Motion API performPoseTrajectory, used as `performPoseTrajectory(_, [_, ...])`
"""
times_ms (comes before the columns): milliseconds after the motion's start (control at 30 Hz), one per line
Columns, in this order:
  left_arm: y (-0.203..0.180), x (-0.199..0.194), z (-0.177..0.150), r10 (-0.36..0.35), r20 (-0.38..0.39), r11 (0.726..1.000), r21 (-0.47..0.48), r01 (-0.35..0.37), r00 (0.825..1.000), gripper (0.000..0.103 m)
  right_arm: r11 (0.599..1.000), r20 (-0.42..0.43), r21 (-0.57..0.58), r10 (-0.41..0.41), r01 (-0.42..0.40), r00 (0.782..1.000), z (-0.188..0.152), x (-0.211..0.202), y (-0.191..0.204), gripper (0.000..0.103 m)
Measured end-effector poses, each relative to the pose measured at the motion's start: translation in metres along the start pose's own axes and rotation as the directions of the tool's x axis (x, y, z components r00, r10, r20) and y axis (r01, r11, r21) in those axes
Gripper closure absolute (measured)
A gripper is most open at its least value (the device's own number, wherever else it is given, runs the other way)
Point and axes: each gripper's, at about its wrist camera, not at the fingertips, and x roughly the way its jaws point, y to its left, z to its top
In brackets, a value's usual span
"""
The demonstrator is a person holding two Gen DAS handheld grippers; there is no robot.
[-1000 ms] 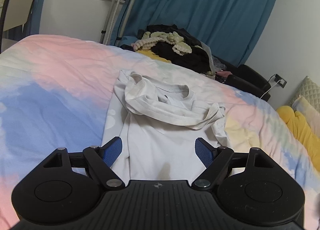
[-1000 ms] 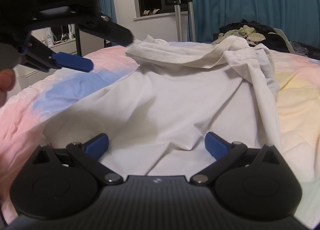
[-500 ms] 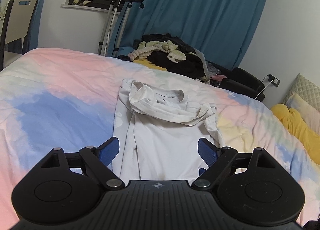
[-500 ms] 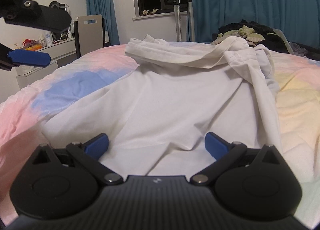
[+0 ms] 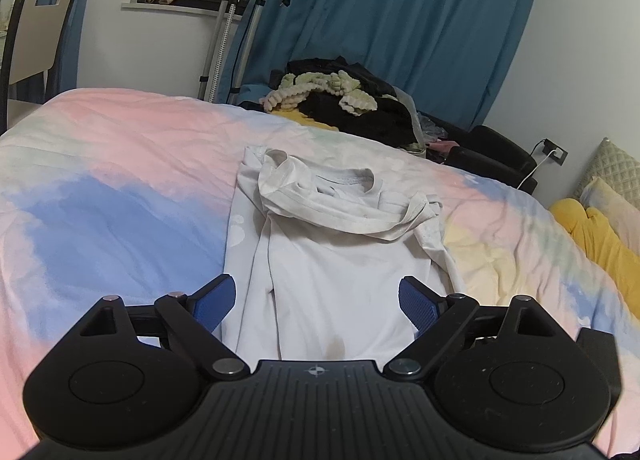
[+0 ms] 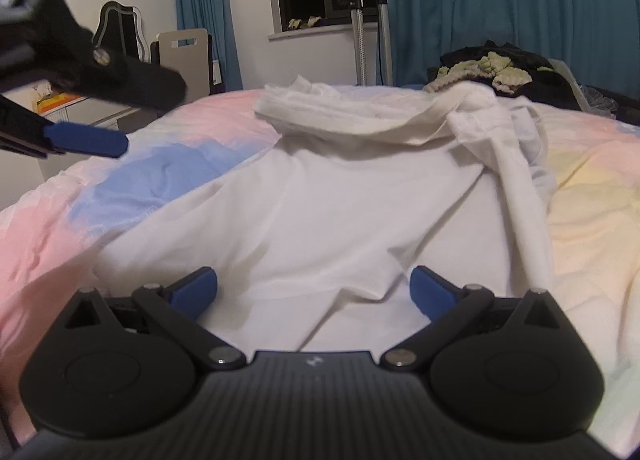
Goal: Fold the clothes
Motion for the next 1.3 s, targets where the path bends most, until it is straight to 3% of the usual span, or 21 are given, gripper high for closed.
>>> performPoseTrajectory(200, [0.002, -0.015, -0.002, 0.010, 0.021, 1.000, -0.019, -0.009, 1.000, 0.012, 0.997, 0.110, 0.052, -0.070, 0.065, 0.991, 0.019, -0.053, -0.003, 0.000])
performPoseTrajectory(300, [0.003, -0.021, -0.004, -0.057, -0.007, 0.996, -0.067, 0.056, 0.998, 0.010, 0.991, 0.138, 0.094, -0.106, 0.093, 0.985, 0.023, -0.079, -0.005, 0.000])
performPoseTrajectory(400, [0.014, -0.017, -0.009, -0.168, -0.066, 0.967, -0.203, 0.152, 0.984, 0.010, 0.983, 0.143, 0.150, -0.129, 0.107, 0.981, 0.023, -0.099, -0.008, 0.000])
performPoseTrajectory(533, [0.013, -0.011, -0.017, -0.217, -0.125, 0.954, -0.237, 0.183, 0.968, 0.010, 0.967, 0.161, 0.230, -0.149, 0.110, 0.976, 0.025, -0.112, -0.016, 0.000])
performPoseTrajectory(767, [0.020, 0.011, -0.030, -0.247, -0.231, 0.918, -0.366, 0.151, 0.941, 0.010, 0.948, 0.147, 0.272, -0.209, 0.163, 0.967, 0.026, -0.112, -0.025, 0.000])
performPoseTrajectory(833, [0.034, 0.019, -0.034, -0.256, -0.256, 0.878, -0.465, 0.113, 0.932, 0.010, 0.939, 0.136, 0.298, -0.220, 0.171, 0.966, 0.025, -0.110, -0.030, 0.000])
performPoseTrajectory(1000, [0.054, 0.029, -0.043, -0.330, -0.251, 0.777, -0.619, 0.111, 0.910, 0.010, 0.887, 0.108, 0.434, -0.226, 0.159, 0.968, 0.025, -0.114, -0.050, 0.000])
performPoseTrajectory(1100, [0.062, 0.036, -0.051, -0.367, -0.265, 0.718, -0.690, 0.090, 0.892, 0.011, 0.839, 0.099, 0.541, -0.130, 0.056, 0.987, 0.020, -0.111, -0.064, 0.000])
performPoseTrajectory(1133, [0.064, 0.039, -0.054, -0.377, -0.269, 0.699, -0.710, 0.082, 0.887, 0.011, 0.807, 0.087, 0.590, -0.090, 0.022, 0.992, 0.019, -0.108, -0.067, 0.000])
performPoseTrajectory(1233, [0.071, 0.045, -0.058, -0.389, -0.276, 0.666, -0.743, 0.061, 0.879, 0.013, 0.737, 0.070, 0.676, -0.028, -0.027, 0.997, 0.010, -0.098, -0.067, 0.000])
performPoseTrajectory(1300, [0.071, 0.047, -0.060, -0.392, -0.285, 0.661, -0.749, 0.052, 0.875, 0.014, 0.687, 0.064, 0.725, 0.011, -0.054, 0.998, 0.004, -0.091, -0.067, 0.000])
